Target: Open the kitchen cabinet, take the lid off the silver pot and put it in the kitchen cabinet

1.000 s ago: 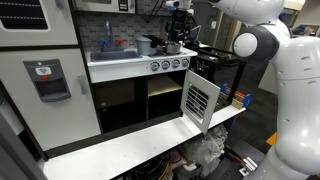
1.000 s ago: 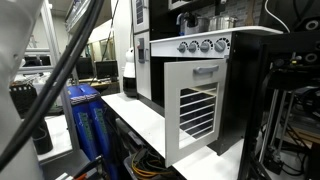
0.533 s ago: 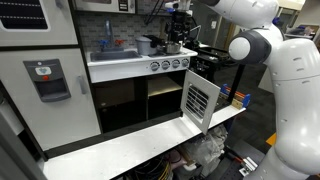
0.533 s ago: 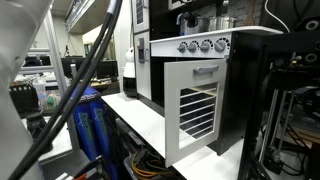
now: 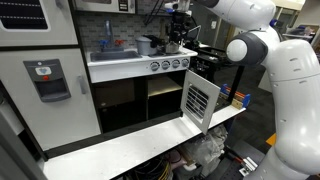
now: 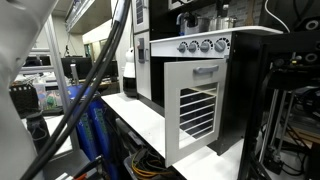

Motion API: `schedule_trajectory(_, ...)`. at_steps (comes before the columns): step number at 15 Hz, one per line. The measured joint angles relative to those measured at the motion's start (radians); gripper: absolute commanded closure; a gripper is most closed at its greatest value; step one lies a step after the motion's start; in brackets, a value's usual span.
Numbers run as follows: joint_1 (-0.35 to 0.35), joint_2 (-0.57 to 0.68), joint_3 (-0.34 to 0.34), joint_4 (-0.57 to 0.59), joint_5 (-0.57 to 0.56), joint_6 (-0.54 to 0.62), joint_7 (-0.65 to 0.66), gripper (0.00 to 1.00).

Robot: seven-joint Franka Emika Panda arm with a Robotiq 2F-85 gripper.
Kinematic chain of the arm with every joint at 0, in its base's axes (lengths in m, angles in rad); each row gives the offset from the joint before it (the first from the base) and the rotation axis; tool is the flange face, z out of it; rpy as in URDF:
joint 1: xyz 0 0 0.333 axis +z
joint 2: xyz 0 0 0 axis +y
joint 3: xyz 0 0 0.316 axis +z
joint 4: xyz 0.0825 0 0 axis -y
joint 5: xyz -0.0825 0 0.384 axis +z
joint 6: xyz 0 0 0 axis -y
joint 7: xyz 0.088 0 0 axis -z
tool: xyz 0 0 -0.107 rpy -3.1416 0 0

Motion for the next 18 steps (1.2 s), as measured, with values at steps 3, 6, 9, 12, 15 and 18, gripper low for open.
schedule_trajectory(3, 0.001, 0.003, 0.000, 0.006, -0.001, -0.005, -0.001, 0.56)
schedule_trajectory(6, 0.002, 0.008, 0.000, 0.014, -0.003, -0.013, -0.002, 0.56)
schedule_trajectory(9, 0.004, 0.015, 0.000, 0.029, -0.009, -0.023, -0.002, 0.56)
schedule_trajectory(12, 0.009, 0.015, 0.000, 0.048, -0.018, -0.030, -0.002, 0.56)
schedule_trajectory(15, 0.013, 0.015, 0.000, 0.076, -0.036, -0.033, -0.002, 0.56)
schedule_trajectory(18, 0.017, 0.015, 0.000, 0.098, -0.052, -0.034, -0.002, 0.56)
